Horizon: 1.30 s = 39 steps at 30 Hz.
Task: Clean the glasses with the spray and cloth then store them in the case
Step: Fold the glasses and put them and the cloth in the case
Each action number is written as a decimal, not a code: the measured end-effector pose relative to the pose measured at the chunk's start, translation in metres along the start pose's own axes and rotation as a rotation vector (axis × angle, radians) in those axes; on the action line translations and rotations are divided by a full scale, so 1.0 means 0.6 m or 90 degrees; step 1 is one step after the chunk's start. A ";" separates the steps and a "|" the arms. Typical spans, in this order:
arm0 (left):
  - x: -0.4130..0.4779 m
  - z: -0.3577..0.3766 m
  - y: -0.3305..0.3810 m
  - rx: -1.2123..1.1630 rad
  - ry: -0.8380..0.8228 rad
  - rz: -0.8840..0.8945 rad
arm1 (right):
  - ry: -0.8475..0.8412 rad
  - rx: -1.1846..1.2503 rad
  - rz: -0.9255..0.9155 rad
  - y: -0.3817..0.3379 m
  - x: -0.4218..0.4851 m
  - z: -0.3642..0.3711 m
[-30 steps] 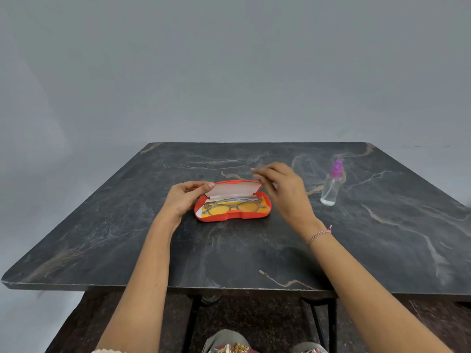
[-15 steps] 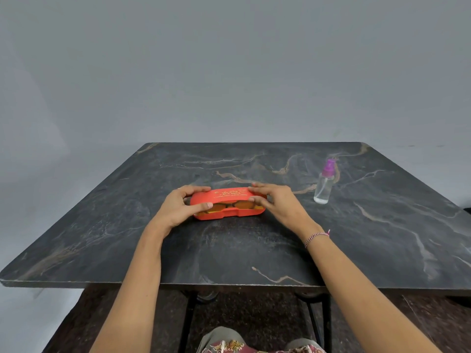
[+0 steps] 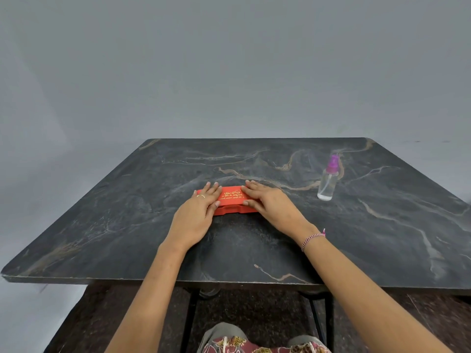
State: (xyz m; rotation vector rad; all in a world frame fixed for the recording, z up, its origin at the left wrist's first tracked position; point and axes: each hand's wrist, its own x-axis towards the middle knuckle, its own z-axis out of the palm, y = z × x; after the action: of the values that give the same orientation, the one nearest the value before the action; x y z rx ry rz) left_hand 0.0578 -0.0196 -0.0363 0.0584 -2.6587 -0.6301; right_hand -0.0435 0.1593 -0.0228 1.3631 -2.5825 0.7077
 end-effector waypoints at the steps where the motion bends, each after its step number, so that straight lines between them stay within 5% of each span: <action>1: 0.000 0.001 0.000 -0.012 0.003 -0.007 | 0.004 0.013 0.007 -0.001 0.000 -0.001; 12: 0.012 -0.001 -0.005 -0.074 -0.014 -0.081 | -0.001 0.146 0.077 0.001 0.013 -0.004; 39: -0.002 0.001 0.011 0.078 -0.073 -0.029 | -0.095 -0.073 0.042 -0.024 -0.004 0.002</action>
State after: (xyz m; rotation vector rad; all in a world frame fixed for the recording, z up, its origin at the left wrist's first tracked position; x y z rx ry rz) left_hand 0.0588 -0.0132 -0.0341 0.1217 -2.8118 -0.4977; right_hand -0.0304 0.1535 -0.0194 1.3487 -2.7465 0.4757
